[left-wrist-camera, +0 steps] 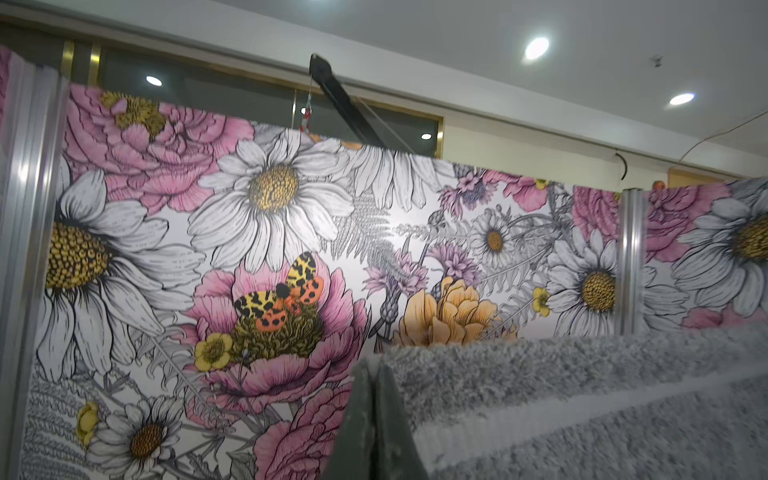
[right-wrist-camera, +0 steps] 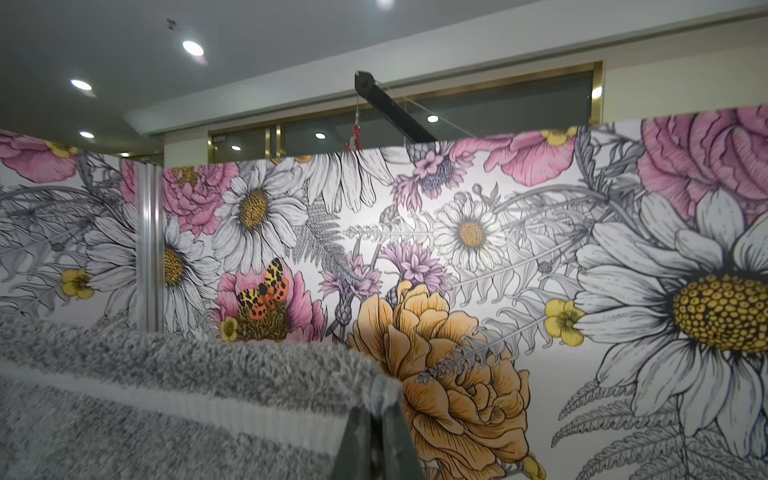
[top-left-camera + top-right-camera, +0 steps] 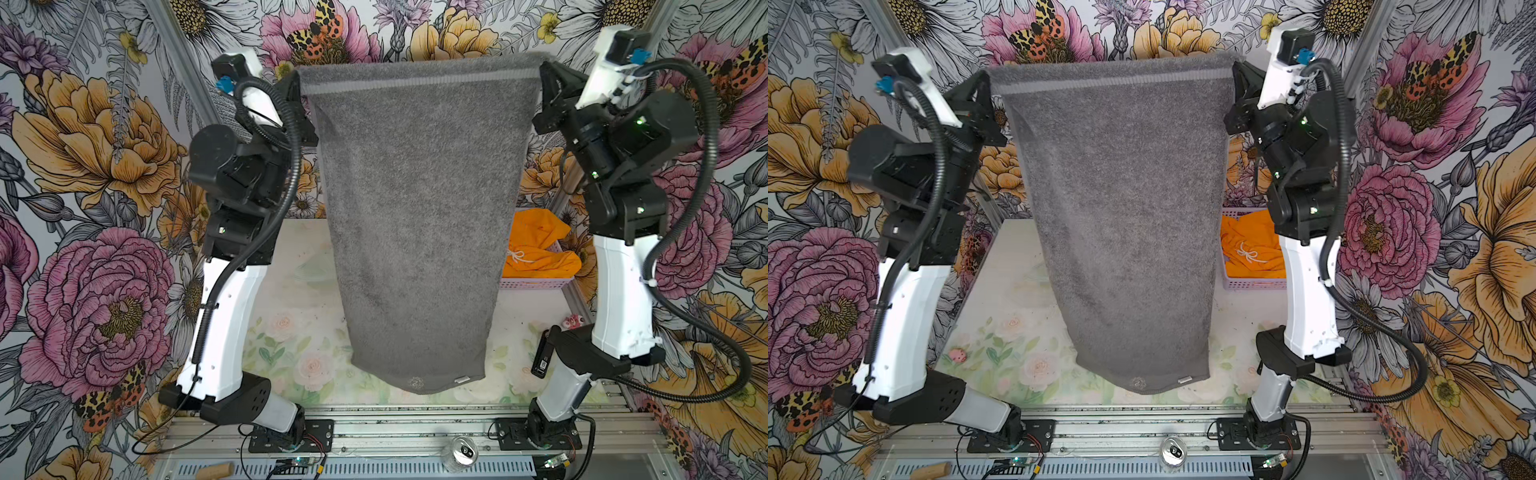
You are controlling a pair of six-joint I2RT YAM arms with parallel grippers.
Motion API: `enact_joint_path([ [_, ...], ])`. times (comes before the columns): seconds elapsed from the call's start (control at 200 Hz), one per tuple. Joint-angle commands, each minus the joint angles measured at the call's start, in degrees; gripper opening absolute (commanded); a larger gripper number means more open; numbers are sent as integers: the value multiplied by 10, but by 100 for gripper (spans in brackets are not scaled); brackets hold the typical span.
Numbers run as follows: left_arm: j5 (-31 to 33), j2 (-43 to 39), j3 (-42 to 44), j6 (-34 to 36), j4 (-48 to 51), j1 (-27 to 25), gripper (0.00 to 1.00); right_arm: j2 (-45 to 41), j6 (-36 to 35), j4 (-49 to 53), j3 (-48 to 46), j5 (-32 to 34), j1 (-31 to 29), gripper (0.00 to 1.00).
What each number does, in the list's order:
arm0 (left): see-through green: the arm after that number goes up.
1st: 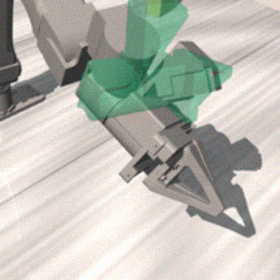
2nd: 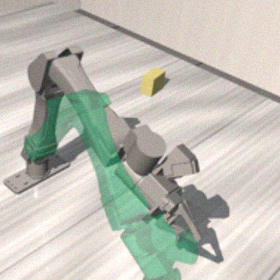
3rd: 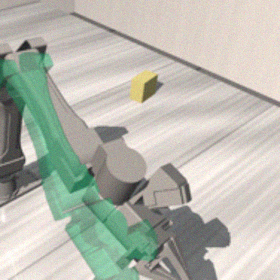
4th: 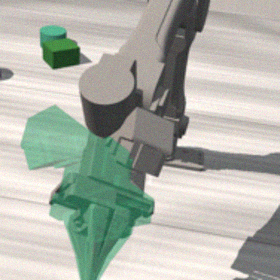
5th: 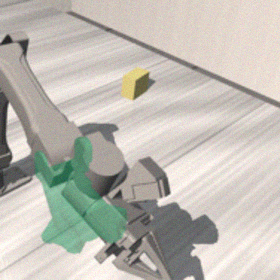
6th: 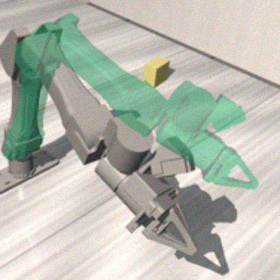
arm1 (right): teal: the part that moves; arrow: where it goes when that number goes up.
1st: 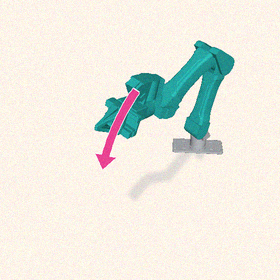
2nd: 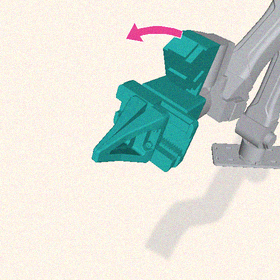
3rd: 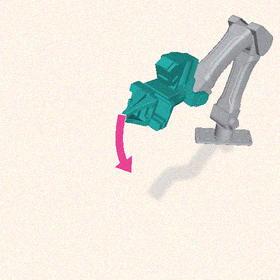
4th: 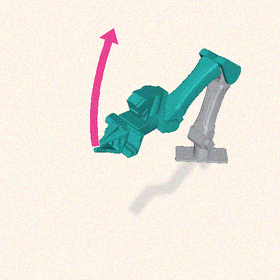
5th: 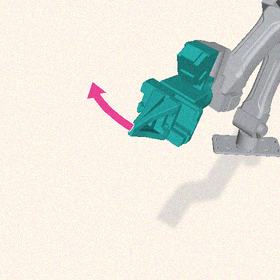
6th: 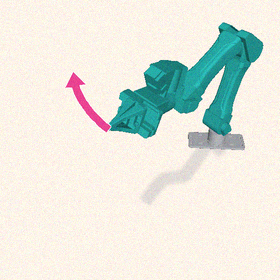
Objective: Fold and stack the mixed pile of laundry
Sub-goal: 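Lower the hanging towel onto the table with both grippers, drawing it toward the robot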
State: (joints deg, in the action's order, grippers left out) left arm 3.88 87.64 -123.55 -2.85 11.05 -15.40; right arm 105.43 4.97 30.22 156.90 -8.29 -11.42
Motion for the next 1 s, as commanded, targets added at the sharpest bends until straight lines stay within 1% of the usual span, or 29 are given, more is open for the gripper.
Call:
enact_joint_path([
  [0.0, 6, 30, 46, -68, -99, 60, 0, 59, 13, -28, -2, 32, 25, 0],
  [0.135, -25, 98, 113, -102, -172, 91, 0, 134, 10, -29, -13, 24, 30, 0],
  [0.28, -76, 157, 198, -149, -266, 115, 0, 171, 16, -31, -86, 9, 29, 0],
  [0.305, -85, 161, 209, -157, -278, 119, 0, 173, 16, -34, -101, 8, 29, 0],
  [0.335, -100, 187, 225, -169, -294, 125, 0, 174, 16, -40, -120, 7, 29, 0],
  [0.41, -120, 207, 261, -189, -329, 134, 0, 169, 19, -64, -175, 5, 28, 0],
  [0.62, -152, 213, 332, -210, -378, 146, 0, 144, 15, -87, -262, 20, 27, 0],
  [0.761, -171, 194, 323, -207, -371, 143, 0, 100, 14, -116, -308, 35, 32, 0],
  [0.996, -186, 184, 223, -168, -310, 125, 0, 72, 9, -117, -280, 49, 37, 0],
])
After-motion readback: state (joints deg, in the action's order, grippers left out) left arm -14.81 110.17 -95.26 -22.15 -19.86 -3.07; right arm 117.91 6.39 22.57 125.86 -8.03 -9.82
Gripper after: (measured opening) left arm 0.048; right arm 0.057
